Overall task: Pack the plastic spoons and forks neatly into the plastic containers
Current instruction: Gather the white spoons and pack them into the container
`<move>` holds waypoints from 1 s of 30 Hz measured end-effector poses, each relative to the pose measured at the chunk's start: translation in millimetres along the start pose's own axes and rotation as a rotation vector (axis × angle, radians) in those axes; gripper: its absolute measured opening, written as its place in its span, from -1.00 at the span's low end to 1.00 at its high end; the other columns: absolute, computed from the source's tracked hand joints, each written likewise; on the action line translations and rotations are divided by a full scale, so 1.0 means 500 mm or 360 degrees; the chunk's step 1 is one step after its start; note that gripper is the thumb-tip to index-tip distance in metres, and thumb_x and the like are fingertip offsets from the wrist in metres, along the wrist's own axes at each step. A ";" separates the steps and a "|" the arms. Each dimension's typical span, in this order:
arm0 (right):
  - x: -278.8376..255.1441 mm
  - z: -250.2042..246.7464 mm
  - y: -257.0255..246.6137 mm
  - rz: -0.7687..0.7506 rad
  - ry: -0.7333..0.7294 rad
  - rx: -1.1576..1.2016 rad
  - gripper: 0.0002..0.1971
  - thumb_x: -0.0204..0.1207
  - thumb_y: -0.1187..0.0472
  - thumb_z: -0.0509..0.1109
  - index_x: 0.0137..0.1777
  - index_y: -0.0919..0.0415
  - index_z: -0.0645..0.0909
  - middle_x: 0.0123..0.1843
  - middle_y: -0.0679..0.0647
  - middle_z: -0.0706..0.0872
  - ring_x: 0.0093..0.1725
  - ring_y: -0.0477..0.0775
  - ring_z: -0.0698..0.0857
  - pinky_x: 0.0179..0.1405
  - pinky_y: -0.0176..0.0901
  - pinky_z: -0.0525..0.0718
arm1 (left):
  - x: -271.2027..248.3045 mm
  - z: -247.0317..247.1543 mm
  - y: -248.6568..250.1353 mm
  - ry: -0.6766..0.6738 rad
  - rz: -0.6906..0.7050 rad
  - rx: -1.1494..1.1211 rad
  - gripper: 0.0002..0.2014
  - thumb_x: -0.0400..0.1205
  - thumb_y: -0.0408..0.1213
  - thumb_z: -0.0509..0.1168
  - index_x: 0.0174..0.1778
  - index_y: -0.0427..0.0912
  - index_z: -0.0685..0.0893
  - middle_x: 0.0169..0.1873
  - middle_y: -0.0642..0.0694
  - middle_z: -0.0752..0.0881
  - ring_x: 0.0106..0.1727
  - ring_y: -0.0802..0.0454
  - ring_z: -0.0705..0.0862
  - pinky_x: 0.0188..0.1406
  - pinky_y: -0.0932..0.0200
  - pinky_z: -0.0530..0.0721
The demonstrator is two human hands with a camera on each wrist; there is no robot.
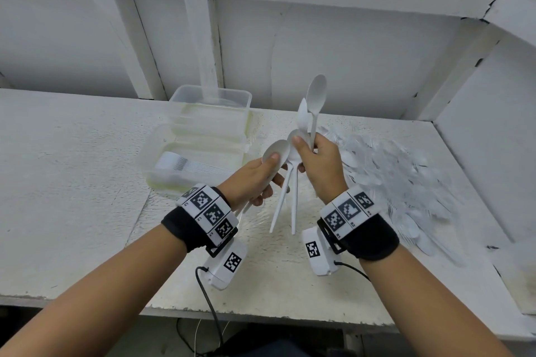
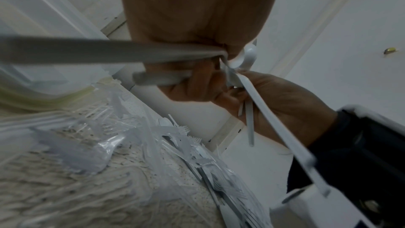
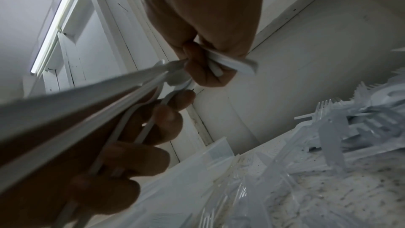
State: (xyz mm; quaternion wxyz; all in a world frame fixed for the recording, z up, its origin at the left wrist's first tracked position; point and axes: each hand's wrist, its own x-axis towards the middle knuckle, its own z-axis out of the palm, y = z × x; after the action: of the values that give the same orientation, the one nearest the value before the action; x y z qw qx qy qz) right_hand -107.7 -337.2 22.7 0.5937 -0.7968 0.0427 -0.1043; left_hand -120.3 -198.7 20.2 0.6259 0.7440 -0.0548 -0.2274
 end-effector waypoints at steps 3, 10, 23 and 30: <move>-0.001 -0.009 -0.005 -0.0021 0.0019 -0.0008 -0.63 0.62 0.11 0.29 0.03 0.53 0.56 -0.27 0.13 0.51 -0.29 0.11 0.51 -0.21 0.11 0.64 | 0.009 -0.007 -0.005 0.0082 -0.0034 -0.0125 -0.69 0.75 -0.17 -0.10 0.22 -0.20 0.48 -0.36 -0.04 0.72 -0.38 0.09 0.62 -0.33 0.14 0.57; -0.010 -0.006 -0.012 -0.0101 -0.0055 -0.0013 -0.70 0.59 0.13 0.34 -0.18 0.42 0.57 -0.45 0.00 0.39 -0.47 -0.18 0.37 -0.43 -0.32 0.44 | 0.022 0.003 0.002 0.0133 0.0043 -0.0450 -0.76 0.71 -0.35 0.05 0.26 -0.10 0.48 -0.20 -0.15 0.64 -0.34 0.00 0.68 -0.33 0.11 0.68; -0.017 0.010 0.006 -0.0143 -0.0027 0.0005 -0.82 0.49 0.13 0.46 -0.22 -0.09 0.50 -0.20 -0.02 0.57 -0.29 -0.08 0.60 -0.32 -0.27 0.61 | 0.017 0.015 0.002 -0.0354 -0.0051 -0.0934 -0.60 0.71 -0.12 -0.09 0.12 -0.23 0.60 -0.14 -0.27 0.63 -0.23 -0.10 0.70 0.00 -0.01 0.64; -0.011 -0.003 0.000 -0.0111 -0.0154 -0.0118 -0.77 0.51 0.16 0.43 0.15 0.11 0.61 0.10 0.11 0.42 -0.13 -0.29 0.52 -0.25 -0.69 0.50 | 0.024 0.020 -0.008 -0.0236 -0.0010 -0.0880 -0.71 0.59 -0.56 0.05 0.11 -0.17 0.52 -0.37 -0.16 0.60 -0.34 -0.06 0.67 -0.22 0.09 0.73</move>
State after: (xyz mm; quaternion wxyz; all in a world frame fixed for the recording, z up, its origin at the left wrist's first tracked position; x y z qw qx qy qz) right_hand -113.4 -337.4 22.7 0.5610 -0.8234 -0.0100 -0.0846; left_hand -114.5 -211.4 12.1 0.7986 0.5267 -0.0340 -0.2894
